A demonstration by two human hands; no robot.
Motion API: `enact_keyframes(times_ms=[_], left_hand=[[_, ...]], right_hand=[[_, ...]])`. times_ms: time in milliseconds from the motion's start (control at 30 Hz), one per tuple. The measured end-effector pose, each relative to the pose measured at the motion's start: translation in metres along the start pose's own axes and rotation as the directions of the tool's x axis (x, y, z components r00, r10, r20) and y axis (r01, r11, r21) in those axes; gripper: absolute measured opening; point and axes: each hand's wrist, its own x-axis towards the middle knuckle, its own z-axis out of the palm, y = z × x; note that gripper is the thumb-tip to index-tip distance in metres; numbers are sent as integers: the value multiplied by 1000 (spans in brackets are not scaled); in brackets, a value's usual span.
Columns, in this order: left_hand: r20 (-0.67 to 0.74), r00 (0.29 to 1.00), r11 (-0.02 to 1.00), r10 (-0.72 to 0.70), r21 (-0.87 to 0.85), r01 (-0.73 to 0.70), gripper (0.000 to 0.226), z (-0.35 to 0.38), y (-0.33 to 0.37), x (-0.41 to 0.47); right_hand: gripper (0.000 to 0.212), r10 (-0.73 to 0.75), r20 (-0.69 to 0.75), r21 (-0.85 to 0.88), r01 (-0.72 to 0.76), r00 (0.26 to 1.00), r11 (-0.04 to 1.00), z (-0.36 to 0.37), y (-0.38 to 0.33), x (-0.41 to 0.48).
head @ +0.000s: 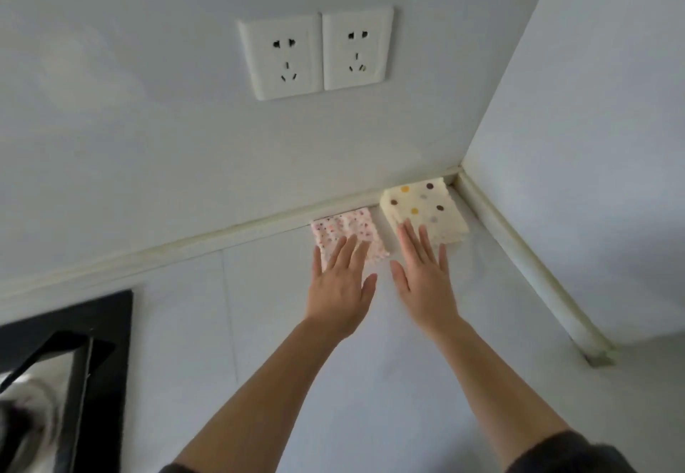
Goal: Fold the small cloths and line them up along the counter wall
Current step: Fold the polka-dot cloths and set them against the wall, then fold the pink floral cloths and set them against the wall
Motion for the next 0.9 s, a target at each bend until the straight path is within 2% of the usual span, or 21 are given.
enact_keyframes(times_ms=[100, 300, 467, 533, 767, 900], left_hand=[[-37, 997, 994, -67, -92, 64, 75, -16, -30, -91], [-128, 978, 977, -167, -153, 147, 51, -55, -80, -280], [-212, 972, 995, -101, -39, 95, 54, -101, -132, -441], [-253, 960, 993, -117, -5, 120, 52, -122, -152, -487], [-400, 887, 972, -230, -63, 224, 48, -166, -233, -573], [-414, 864, 958, -287, -105, 268, 48, -176, -291, -592]], right_hand=[[59, -15, -1, 141, 15, 1000, 990, 10, -68, -65], [56, -29, 27, 268, 21, 999, 963, 13, -199, -185], [52, -102, 82, 254, 78, 991, 964, 5, -309, -287], [53, -144, 101, 253, 115, 984, 961, 2, -351, -312], [56, -317, 139, 248, 277, 938, 928, 21, -466, -344], [57, -366, 157, 251, 321, 917, 913, 53, -521, -338]])
